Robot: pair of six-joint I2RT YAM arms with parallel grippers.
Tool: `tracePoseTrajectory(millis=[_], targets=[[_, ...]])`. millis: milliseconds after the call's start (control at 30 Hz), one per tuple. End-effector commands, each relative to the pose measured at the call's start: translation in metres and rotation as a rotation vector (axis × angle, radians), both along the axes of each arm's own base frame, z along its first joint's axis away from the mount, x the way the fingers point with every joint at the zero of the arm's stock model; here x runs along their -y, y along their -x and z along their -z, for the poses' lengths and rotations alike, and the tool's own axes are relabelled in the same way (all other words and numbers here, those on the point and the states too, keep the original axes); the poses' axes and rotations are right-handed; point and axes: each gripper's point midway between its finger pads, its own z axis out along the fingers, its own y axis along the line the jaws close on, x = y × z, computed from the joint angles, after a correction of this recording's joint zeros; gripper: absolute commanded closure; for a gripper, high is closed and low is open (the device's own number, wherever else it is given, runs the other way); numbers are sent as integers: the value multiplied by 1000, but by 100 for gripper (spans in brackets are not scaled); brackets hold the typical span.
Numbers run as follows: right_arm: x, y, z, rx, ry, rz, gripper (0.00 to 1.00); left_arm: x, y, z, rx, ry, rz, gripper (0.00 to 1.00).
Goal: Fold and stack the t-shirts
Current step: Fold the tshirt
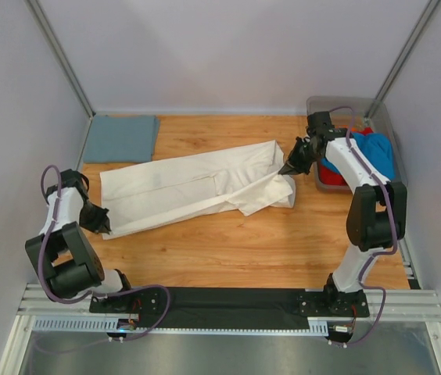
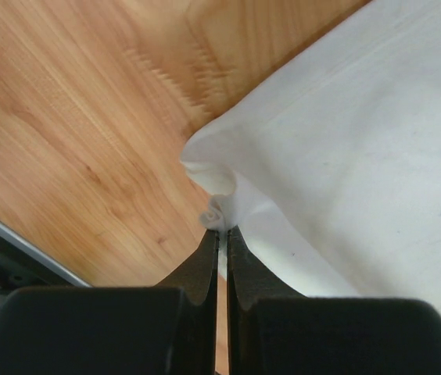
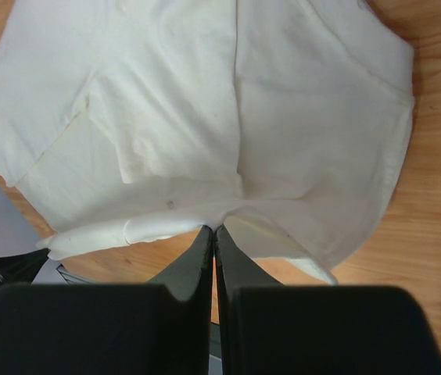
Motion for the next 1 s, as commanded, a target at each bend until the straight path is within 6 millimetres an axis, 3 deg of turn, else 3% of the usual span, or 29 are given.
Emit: tracePoseTrajectory(millis=[0,200,467,967], targets=[[1,-25,-13,45,-5,-8,100,-9,-20,-11,50,-32,23,100],[-3,-43,-5,28,-20,-21,100,-17,-35,-14,54,-41,24,100],[-6,-69,-11,45,-28,-28,100,-24,-59,-15,53,-29,45,100],[1,-98,14,18,-36,-4,100,-26,-95,-4,19,-1,74,100]])
